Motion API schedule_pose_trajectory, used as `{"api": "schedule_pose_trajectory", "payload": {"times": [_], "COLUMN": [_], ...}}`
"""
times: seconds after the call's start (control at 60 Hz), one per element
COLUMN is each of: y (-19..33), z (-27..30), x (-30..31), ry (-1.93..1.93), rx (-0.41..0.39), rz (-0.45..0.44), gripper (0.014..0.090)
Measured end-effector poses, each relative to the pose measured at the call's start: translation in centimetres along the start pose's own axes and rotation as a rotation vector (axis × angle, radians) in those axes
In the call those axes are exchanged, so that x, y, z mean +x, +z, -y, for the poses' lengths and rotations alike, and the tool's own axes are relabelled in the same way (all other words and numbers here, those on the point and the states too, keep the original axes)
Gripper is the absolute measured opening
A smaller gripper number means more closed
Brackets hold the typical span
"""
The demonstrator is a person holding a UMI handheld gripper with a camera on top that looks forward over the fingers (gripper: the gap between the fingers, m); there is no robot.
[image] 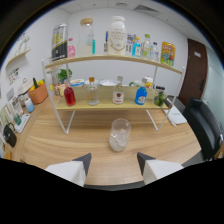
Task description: Make me a cup of Vodka Sunrise.
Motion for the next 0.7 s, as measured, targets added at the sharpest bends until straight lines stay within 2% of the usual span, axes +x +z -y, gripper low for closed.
{"api": "schedule_pose_trajectory", "payload": {"times": [0.167, 0.3, 0.417, 0.617, 0.7], "y": [0.4, 1.8, 4.0, 8.3, 10.3], "z": [1.9, 5.8, 9.4, 14.2, 15.4], "x": [-6.2, -10.6, -13.0, -15.1, -15.4], "ry": [0.05, 0.069, 0.07, 0.037, 0.025], "rx": [0.094, 0.207, 0.294, 0.355, 0.367], "rz": [0.088, 0.148, 0.166, 0.165, 0.155], "gripper": [0.0852, 0.0852, 0.0854, 0.0848, 0.0824]}}
